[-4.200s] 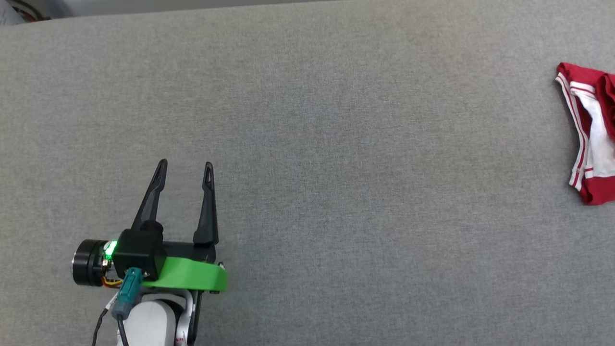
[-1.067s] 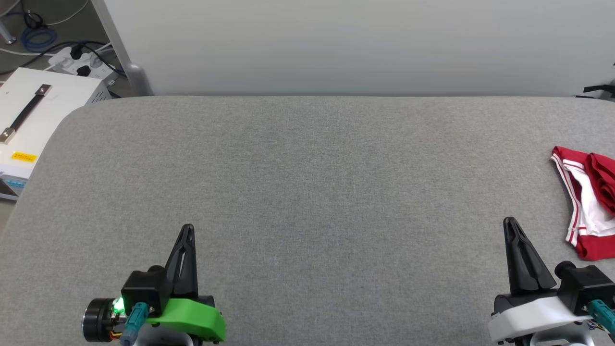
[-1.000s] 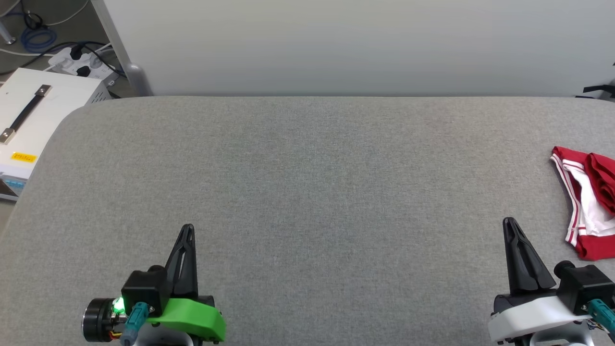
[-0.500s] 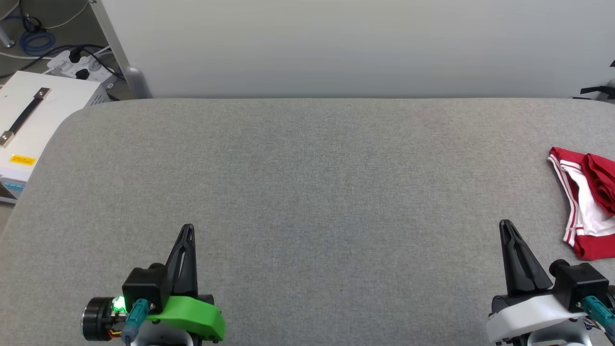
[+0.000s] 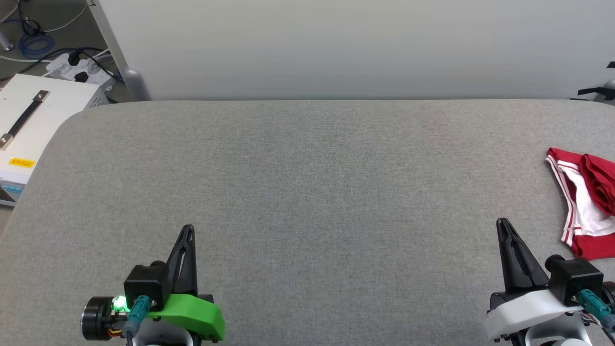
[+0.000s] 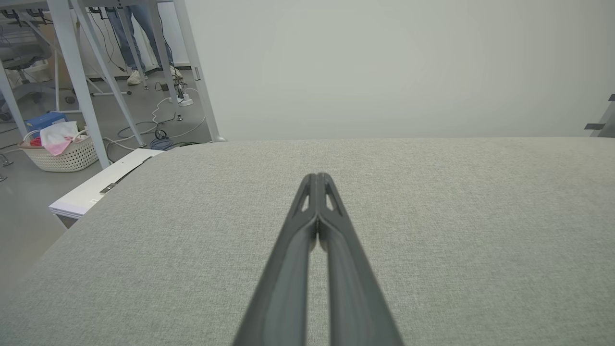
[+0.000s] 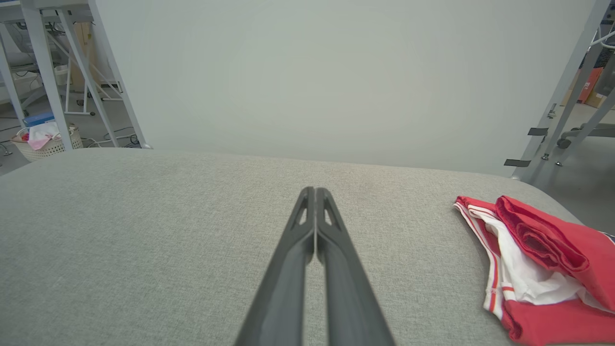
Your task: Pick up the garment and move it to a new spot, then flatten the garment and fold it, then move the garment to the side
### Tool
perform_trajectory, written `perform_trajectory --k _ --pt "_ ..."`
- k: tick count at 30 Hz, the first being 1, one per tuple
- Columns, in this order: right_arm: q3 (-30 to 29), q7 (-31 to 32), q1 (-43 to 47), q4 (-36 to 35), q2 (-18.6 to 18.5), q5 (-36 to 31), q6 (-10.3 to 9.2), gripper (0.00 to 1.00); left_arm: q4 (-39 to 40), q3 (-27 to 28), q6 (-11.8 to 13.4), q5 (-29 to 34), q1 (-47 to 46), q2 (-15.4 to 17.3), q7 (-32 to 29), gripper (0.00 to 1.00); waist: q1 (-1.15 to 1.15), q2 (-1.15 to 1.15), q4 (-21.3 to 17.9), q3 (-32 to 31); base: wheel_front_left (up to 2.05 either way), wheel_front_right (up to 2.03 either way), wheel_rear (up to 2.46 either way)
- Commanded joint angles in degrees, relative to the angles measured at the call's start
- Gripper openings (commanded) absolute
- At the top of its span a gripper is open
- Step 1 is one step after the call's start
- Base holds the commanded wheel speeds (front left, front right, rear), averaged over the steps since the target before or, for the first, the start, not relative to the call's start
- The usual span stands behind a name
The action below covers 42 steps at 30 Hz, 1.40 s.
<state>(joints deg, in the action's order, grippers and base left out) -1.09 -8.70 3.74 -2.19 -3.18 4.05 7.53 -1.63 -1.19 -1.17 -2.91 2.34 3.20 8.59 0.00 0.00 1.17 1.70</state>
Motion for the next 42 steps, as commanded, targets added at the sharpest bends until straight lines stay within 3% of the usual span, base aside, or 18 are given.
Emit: perform_trajectory --k 1,42 --pt "0.2 0.6 -1.0 0.3 0.1 -0.8 -0.02 0.0 0.2 0.3 0.4 0.6 -0.9 -0.1 -0.4 0.0 0.0 0.0 0.0 -0.1 0.0 0.0 0.0" --pt "0.7 5.3 -2.6 1.4 0.2 -2.7 -0.03 0.0 1.0 0.8 0.9 1.9 -1.7 -0.2 -5.1 0.0 0.0 0.0 -0.7 -1.0 0.0 0.0 0.0"
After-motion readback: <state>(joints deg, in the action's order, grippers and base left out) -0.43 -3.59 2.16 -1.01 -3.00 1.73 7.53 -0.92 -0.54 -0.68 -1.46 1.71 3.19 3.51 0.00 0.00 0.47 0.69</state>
